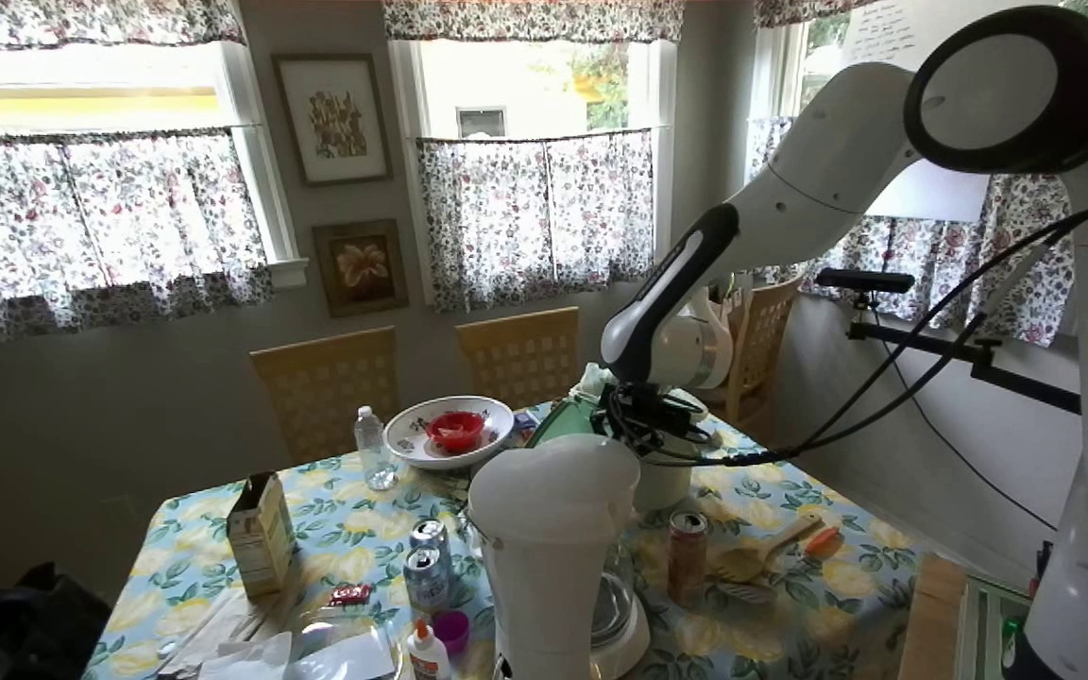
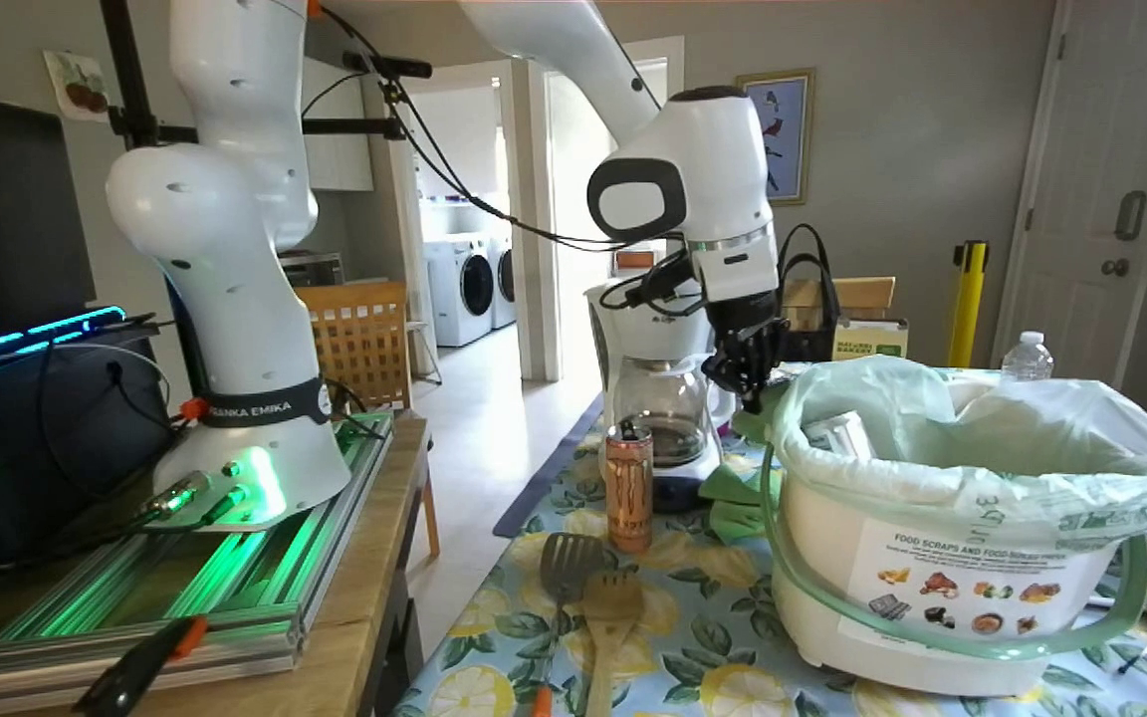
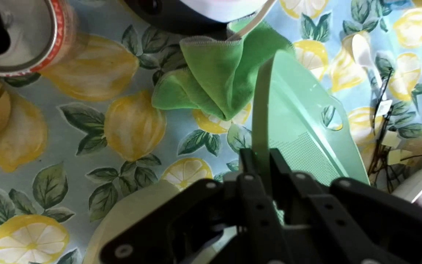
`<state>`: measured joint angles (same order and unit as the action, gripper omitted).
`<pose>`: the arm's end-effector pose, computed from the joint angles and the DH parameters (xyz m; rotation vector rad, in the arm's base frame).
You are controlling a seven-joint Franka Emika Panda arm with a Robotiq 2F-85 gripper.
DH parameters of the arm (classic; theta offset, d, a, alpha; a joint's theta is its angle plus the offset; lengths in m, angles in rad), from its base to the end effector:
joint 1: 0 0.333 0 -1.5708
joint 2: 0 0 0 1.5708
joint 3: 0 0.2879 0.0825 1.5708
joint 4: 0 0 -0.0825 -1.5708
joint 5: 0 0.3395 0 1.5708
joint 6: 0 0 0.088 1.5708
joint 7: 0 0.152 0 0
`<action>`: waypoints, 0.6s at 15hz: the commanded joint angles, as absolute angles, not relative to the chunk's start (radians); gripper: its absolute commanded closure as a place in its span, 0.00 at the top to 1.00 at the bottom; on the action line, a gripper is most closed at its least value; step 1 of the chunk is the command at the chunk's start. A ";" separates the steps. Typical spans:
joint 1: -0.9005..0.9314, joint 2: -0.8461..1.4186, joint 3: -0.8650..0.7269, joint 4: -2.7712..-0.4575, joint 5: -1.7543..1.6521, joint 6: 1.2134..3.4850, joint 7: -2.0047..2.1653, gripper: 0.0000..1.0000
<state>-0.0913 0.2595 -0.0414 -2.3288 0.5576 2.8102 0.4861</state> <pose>0.5102 -0.0867 0.2133 -2.4275 1.5309 -0.2507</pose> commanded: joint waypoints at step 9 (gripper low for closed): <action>-0.172 0.232 0.030 -2.331 0.890 2.716 0.376 0.03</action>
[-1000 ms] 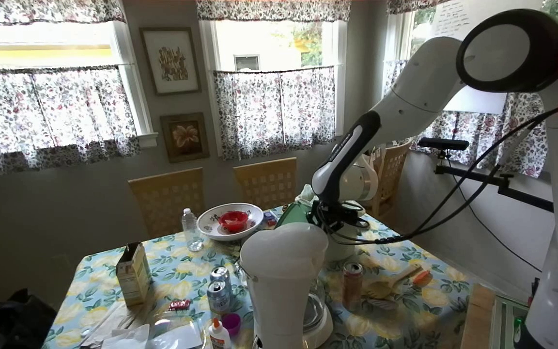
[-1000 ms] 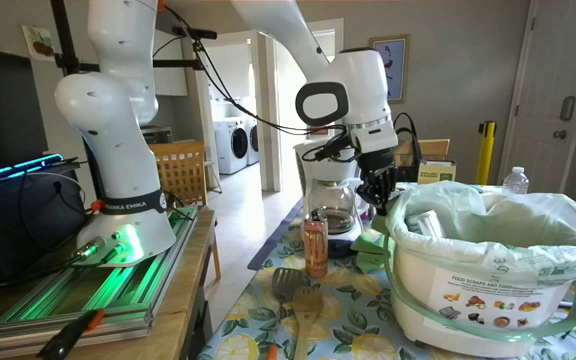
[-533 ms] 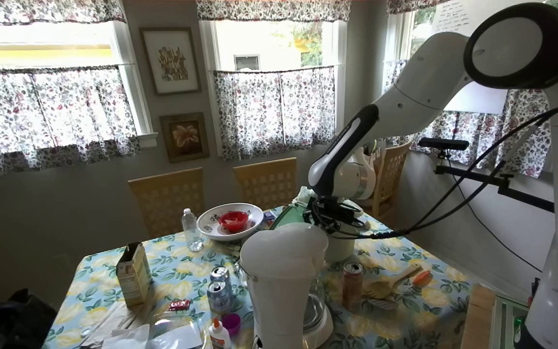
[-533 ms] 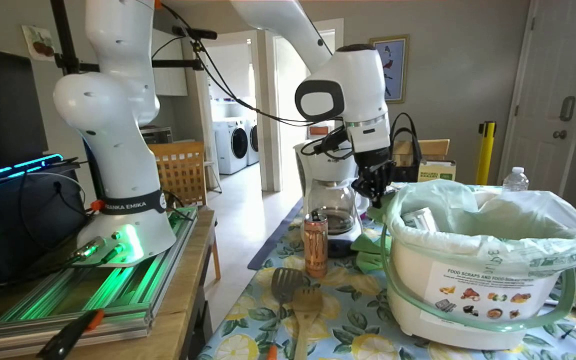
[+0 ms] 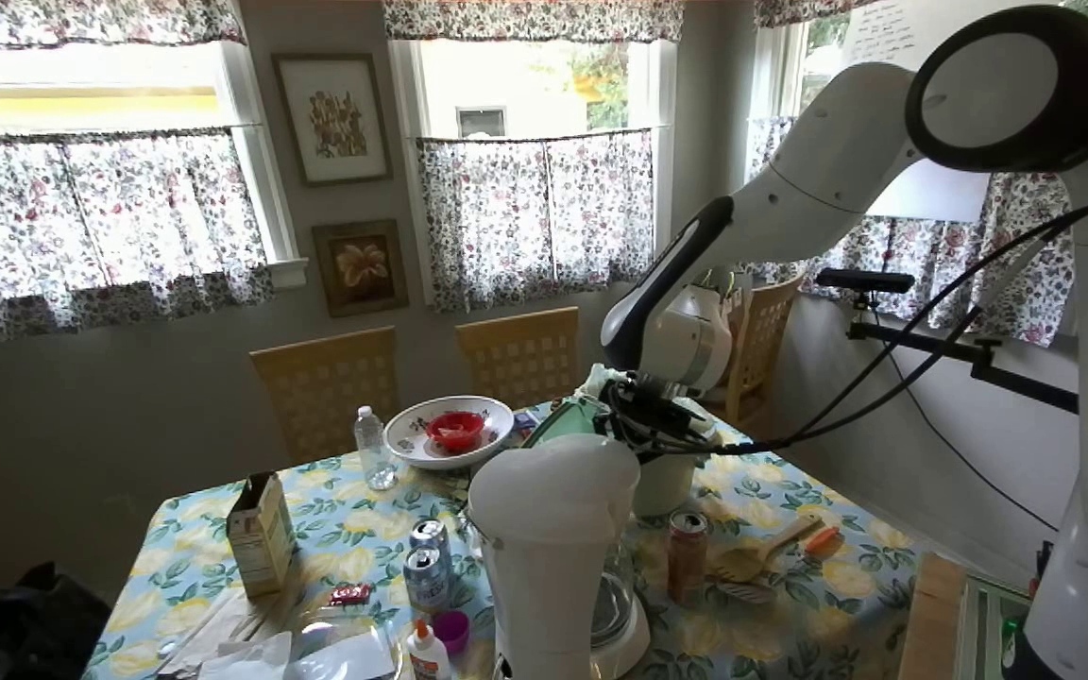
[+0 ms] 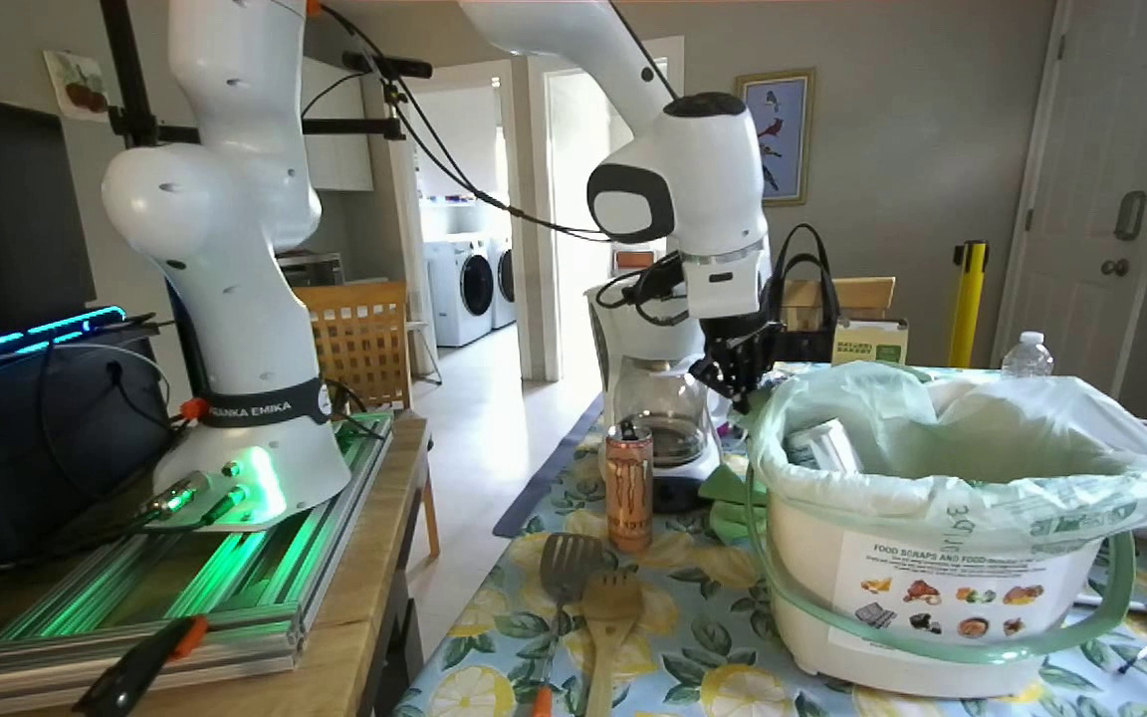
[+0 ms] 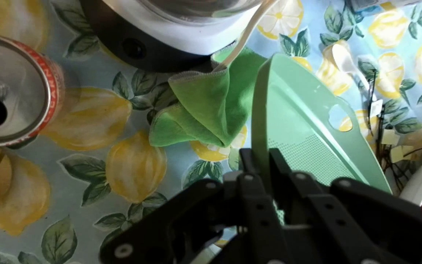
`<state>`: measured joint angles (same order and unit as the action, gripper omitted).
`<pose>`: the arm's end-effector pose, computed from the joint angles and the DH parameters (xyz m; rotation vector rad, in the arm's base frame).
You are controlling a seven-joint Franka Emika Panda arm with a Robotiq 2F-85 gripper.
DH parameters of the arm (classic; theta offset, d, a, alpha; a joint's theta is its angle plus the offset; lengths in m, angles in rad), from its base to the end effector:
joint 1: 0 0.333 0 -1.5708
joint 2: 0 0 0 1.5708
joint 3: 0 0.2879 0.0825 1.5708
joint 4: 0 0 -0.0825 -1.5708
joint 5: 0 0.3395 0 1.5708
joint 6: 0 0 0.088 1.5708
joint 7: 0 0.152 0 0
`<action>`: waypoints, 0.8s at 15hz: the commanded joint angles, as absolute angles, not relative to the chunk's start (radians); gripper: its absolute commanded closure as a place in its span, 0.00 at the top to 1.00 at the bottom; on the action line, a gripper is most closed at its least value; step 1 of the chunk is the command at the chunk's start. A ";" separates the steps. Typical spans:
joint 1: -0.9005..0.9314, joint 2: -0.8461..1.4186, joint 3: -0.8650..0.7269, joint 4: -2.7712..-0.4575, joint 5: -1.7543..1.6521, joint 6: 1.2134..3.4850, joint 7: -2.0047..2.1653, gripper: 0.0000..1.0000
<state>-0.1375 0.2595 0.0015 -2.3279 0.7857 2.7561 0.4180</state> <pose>0.5016 -0.0860 0.2060 -2.2348 1.6368 -0.1485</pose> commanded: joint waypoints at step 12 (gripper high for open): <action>-0.200 0.179 0.041 -2.340 1.159 2.683 0.300 0.03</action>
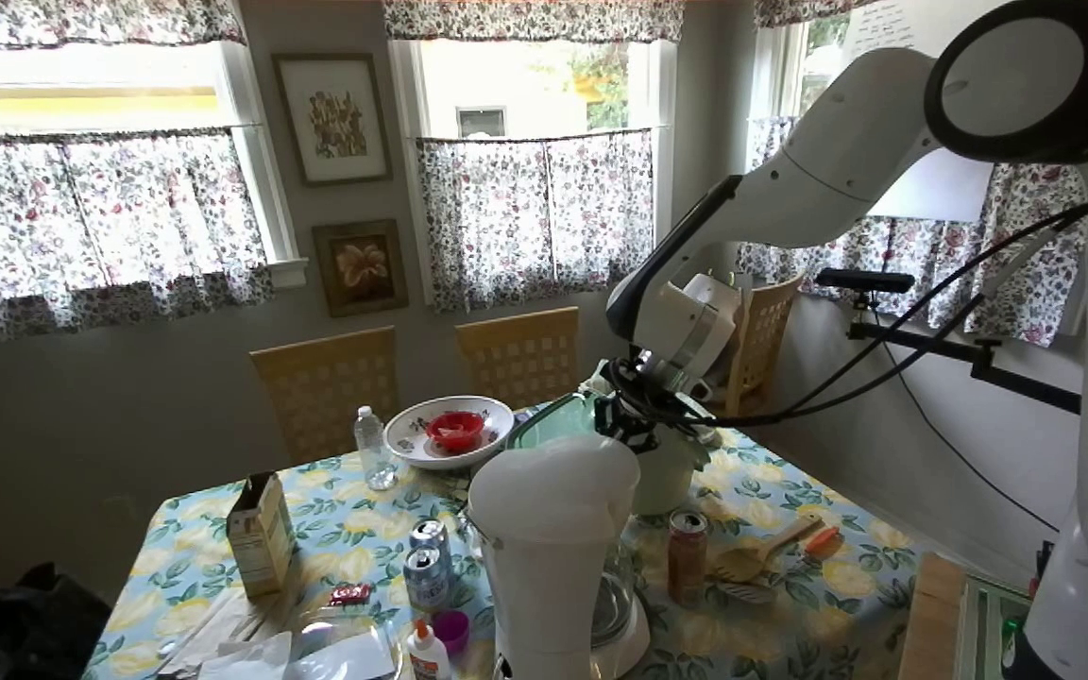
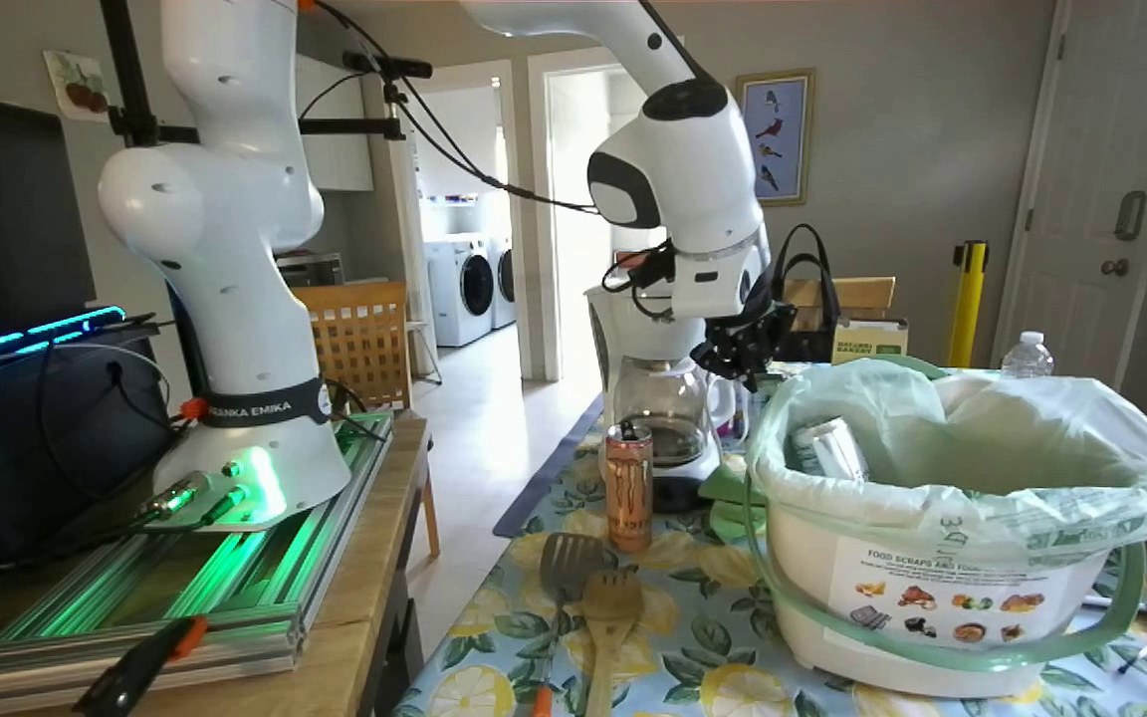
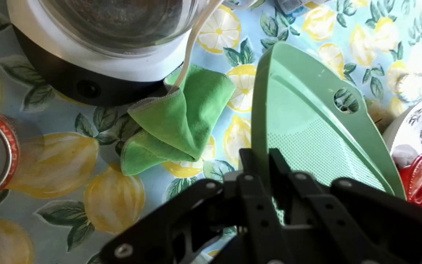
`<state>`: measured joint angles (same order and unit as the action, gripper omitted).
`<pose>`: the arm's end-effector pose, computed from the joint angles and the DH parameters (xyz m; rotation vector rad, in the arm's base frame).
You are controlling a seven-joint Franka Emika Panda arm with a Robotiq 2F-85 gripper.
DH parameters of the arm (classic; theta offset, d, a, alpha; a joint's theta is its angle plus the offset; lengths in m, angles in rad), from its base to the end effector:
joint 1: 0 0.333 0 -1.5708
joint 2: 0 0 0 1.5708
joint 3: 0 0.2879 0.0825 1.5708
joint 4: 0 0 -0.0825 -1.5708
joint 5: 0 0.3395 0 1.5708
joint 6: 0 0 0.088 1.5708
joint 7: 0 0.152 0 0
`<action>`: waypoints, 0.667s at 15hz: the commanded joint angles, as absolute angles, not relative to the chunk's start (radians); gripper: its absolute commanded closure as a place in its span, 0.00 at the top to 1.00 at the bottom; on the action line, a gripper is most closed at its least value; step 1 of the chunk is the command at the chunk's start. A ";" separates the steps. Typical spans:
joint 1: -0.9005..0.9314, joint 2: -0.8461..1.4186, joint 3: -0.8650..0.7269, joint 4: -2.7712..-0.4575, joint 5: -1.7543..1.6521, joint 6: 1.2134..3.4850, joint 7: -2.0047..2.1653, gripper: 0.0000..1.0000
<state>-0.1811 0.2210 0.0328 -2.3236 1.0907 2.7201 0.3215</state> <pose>0.4999 -0.0905 0.2216 -1.9534 1.7297 -0.1381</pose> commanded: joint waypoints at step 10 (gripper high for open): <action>-0.130 0.149 -0.048 -2.338 1.149 2.666 0.356 0.03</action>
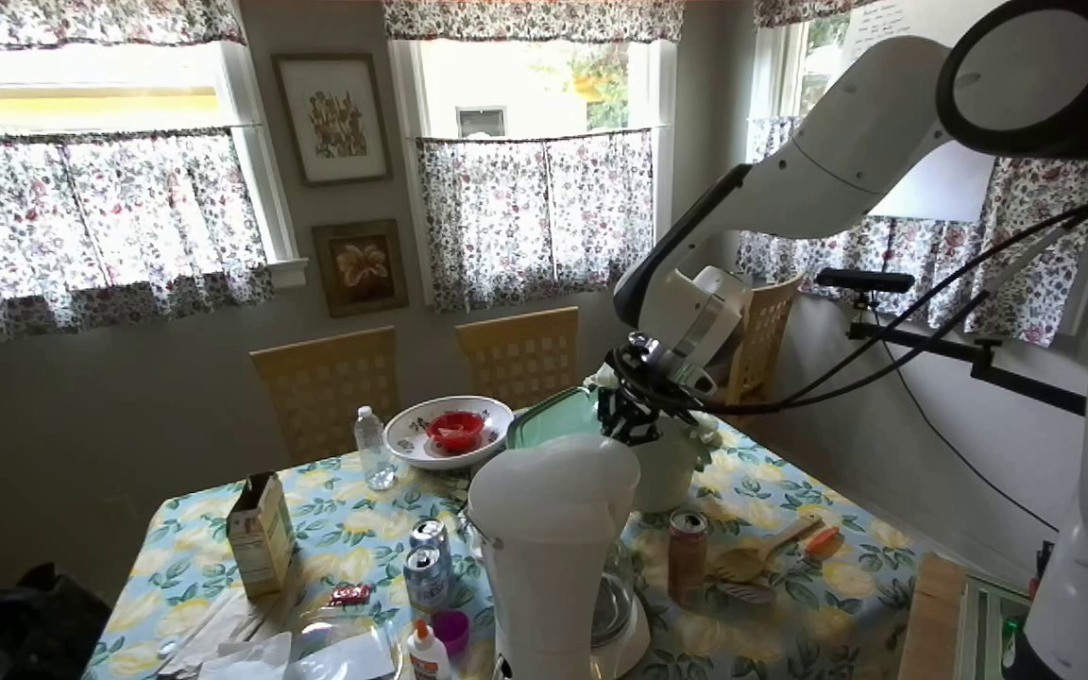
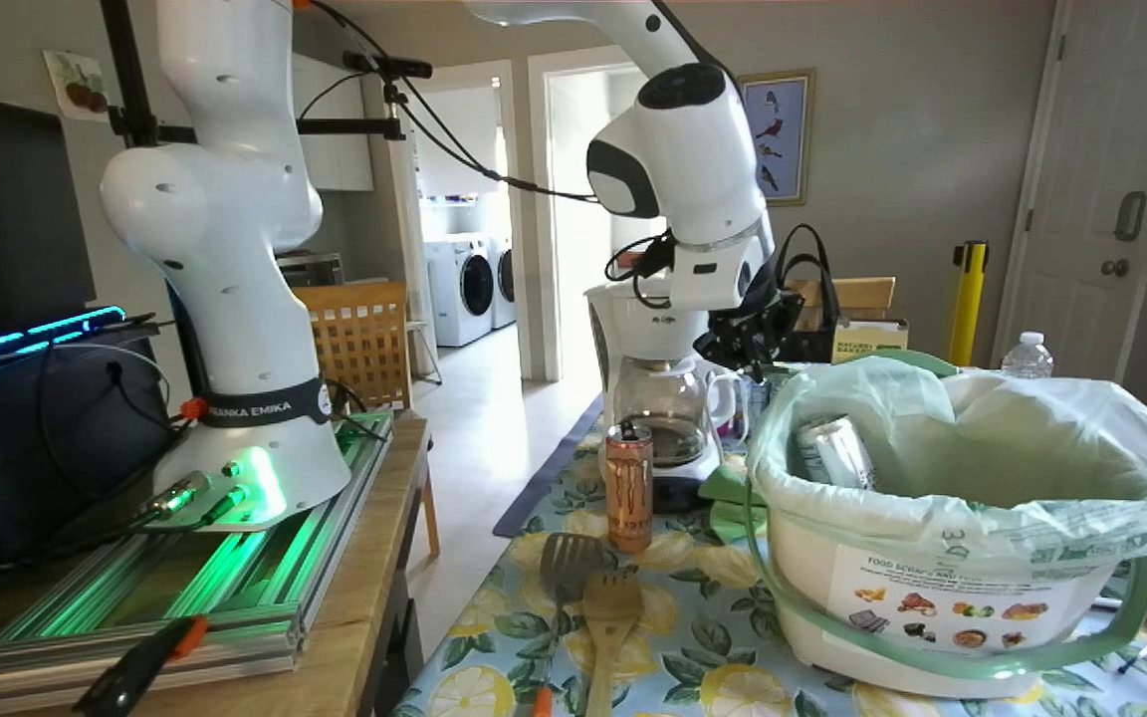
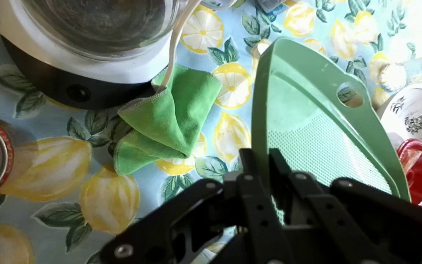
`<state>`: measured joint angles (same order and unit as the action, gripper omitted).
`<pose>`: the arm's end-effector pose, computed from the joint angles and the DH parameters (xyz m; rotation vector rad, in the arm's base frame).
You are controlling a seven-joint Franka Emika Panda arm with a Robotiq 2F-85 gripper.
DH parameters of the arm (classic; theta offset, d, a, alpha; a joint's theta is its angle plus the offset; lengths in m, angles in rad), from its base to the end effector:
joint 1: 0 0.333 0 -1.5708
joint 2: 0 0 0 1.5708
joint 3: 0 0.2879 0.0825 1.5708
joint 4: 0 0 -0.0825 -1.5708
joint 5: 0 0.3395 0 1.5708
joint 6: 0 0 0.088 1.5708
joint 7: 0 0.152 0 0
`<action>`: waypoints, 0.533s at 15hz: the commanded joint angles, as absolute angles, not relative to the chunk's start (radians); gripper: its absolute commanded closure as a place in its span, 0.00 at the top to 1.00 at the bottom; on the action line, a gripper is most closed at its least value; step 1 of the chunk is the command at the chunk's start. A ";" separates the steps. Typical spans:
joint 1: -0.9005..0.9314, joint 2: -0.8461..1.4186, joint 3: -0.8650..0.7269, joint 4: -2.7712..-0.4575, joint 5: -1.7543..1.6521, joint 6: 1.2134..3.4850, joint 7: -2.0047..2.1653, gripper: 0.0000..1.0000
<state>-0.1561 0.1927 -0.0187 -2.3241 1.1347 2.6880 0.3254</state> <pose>0.4986 -0.0997 0.2337 -1.8793 1.7560 -0.1396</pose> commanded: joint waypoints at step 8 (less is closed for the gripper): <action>-0.111 0.179 -0.062 -2.306 1.134 2.616 0.401 0.03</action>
